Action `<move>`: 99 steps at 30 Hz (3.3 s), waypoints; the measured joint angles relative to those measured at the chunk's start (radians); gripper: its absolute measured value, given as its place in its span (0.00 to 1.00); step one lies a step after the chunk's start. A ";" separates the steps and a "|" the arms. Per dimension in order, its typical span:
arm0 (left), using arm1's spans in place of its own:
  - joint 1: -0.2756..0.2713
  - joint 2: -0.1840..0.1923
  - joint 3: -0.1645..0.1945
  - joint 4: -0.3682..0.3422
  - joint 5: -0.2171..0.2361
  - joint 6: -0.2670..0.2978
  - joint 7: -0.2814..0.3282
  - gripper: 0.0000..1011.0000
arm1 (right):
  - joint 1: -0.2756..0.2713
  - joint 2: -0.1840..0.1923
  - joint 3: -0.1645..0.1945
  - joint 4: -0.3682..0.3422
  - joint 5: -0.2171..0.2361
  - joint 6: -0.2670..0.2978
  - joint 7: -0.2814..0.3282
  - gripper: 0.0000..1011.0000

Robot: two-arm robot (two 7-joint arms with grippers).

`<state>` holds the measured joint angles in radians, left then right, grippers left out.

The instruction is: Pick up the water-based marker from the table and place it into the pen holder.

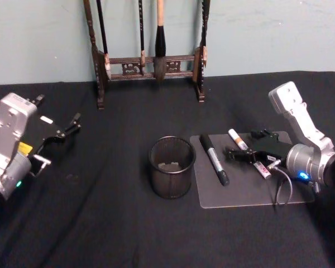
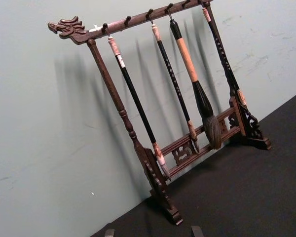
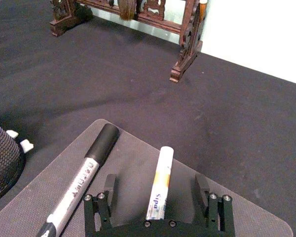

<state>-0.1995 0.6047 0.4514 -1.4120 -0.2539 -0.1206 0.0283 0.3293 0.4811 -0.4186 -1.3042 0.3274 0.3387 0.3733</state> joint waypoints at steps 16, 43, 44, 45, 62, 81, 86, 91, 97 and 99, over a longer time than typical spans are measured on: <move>0.000 0.000 0.000 0.000 0.000 0.000 0.000 0.99 | -0.010 -0.019 0.023 0.011 -0.030 0.003 0.019 0.99; 0.000 0.000 0.000 0.000 0.000 0.000 0.000 0.99 | -0.017 -0.034 0.036 0.017 -0.058 0.002 0.035 0.99; 0.000 0.000 0.000 0.000 0.000 0.000 0.000 0.99 | -0.017 -0.034 0.036 0.017 -0.058 0.002 0.035 0.99; 0.000 0.000 0.000 0.000 0.000 0.000 0.000 0.99 | -0.017 -0.034 0.036 0.017 -0.058 0.002 0.035 0.99; 0.000 0.000 0.000 0.000 0.000 0.000 0.000 0.99 | -0.016 -0.033 0.035 0.016 -0.055 0.003 0.035 0.68; 0.000 0.000 0.000 0.000 0.000 0.000 0.000 0.99 | -0.016 -0.033 0.036 0.016 -0.053 0.003 0.034 0.18; 0.000 0.000 0.000 0.000 0.000 0.000 0.000 0.99 | -0.016 -0.033 0.036 0.016 -0.053 0.003 0.034 0.18; 0.000 0.000 0.000 0.000 0.000 0.000 0.000 0.99 | -0.018 -0.034 0.038 0.014 -0.054 -0.002 0.034 0.18; 0.000 0.000 0.000 0.000 0.000 0.000 0.000 0.99 | -0.035 -0.041 0.057 -0.013 -0.065 -0.061 0.014 0.18; 0.000 0.000 0.000 0.000 0.000 0.000 0.000 0.99 | -0.042 -0.042 0.063 -0.024 -0.070 -0.083 0.008 0.18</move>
<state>-0.1995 0.6046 0.4514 -1.4120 -0.2539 -0.1205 0.0283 0.2877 0.4388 -0.3552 -1.3285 0.2578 0.2555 0.3810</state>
